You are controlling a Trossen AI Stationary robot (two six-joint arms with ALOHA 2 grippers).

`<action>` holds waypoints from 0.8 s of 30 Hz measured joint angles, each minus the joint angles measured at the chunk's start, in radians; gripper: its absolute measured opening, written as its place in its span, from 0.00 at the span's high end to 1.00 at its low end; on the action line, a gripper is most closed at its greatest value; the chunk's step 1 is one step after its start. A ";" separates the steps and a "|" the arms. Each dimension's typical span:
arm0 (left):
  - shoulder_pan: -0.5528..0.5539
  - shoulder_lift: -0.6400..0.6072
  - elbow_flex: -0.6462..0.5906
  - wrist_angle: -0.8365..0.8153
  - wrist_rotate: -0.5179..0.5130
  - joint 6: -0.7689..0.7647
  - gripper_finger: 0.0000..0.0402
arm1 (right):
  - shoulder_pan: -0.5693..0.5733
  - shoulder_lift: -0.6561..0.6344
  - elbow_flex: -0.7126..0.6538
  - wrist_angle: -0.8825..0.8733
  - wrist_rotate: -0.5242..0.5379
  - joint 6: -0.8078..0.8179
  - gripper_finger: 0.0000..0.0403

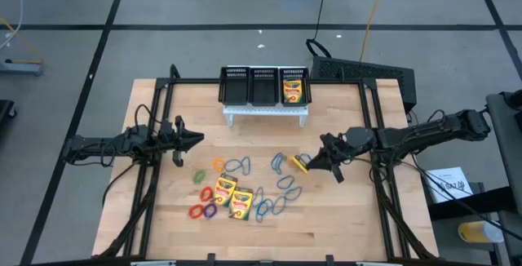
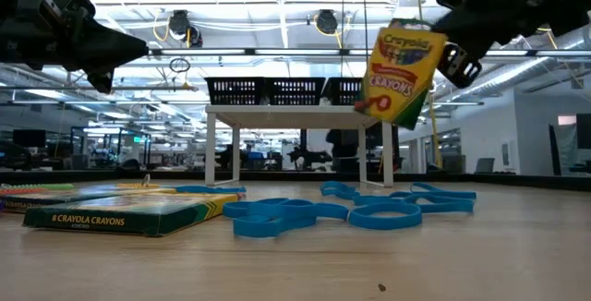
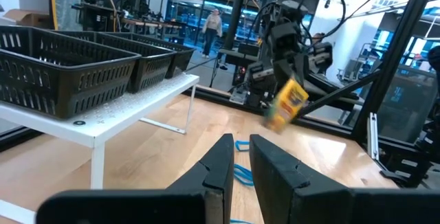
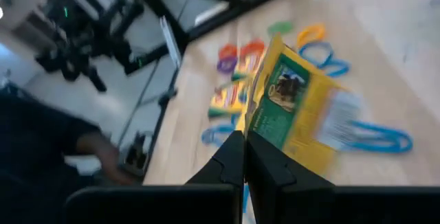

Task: Pick & Place Office Desk Supplies
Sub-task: Put the crayon box into the right black bin

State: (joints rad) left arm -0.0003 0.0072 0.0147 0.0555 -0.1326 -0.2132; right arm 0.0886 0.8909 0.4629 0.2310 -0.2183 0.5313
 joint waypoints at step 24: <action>0.000 0.000 0.000 0.000 0.000 0.000 0.86 | -0.164 0.073 0.470 -0.496 -0.019 -0.241 1.00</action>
State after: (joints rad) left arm -0.0006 0.0074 0.0147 0.0558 -0.1326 -0.2131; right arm -0.0759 0.9643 0.9333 -0.2650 -0.2371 0.2899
